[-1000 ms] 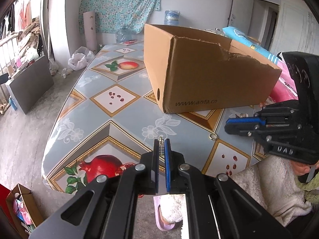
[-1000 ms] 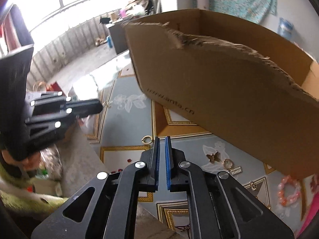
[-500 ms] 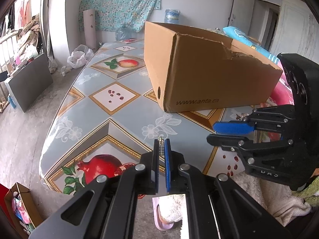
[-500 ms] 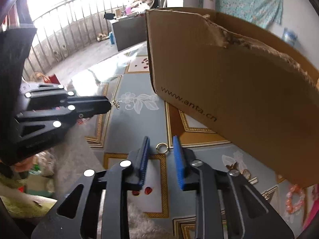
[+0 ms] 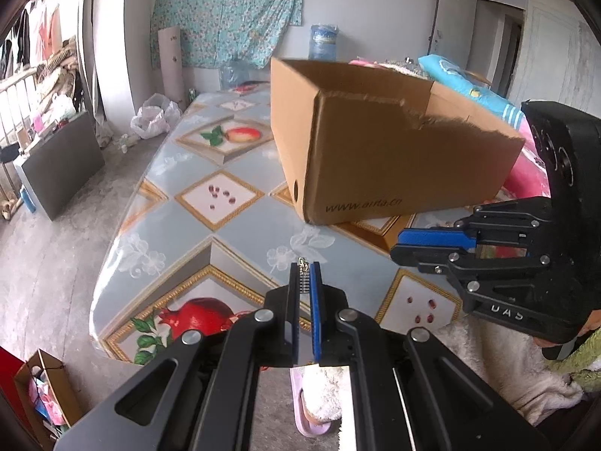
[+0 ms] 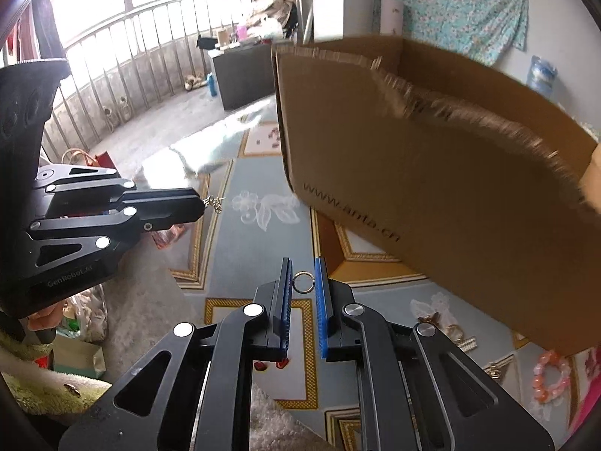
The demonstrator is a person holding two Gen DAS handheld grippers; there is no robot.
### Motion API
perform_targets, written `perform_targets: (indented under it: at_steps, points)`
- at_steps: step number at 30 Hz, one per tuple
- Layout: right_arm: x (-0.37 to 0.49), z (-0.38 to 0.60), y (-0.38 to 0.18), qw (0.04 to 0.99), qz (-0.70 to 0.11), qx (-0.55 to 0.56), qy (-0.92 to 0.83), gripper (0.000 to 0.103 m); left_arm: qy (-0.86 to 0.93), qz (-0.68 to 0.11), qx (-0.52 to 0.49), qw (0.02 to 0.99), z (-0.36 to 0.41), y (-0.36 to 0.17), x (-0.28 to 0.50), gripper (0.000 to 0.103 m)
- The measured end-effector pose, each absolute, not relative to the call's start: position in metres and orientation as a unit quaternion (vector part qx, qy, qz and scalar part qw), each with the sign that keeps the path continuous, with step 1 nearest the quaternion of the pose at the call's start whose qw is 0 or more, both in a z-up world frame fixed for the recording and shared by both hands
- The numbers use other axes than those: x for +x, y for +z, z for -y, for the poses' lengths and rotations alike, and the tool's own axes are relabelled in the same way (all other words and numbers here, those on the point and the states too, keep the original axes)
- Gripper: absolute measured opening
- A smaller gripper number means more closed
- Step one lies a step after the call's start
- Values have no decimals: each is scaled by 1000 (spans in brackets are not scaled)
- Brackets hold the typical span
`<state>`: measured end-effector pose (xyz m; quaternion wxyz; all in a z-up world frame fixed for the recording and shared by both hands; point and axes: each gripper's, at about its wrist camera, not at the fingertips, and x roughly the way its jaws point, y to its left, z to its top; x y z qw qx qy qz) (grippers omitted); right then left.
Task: Organize jewelry
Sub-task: 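Carry the charm and ring into the box and open both grippers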
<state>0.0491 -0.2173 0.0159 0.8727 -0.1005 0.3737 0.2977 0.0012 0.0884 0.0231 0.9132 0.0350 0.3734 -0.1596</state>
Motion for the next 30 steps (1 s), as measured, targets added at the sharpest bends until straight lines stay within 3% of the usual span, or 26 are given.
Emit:
perform_targets:
  at_steps: [13,17,21,25,30]
  points:
    - [45,309,108,929,-260,-18,264,10,-242,-278,24,929,-40,116,3,5]
    - [89,331,105,922,-303,17,240,10,-260,-286,41,922,-5,130,45,5]
    - [143,338,80,899,-384,46,207,10,-260,-341,53,902,29,121,103,5]
    - [175,347,62,887,-420,50,185,10,-245,-408,55,878,54,101,160,5]
    - [190,352,53,882,-434,59,173,14,-213,-436,67,872,65,88,188,5]
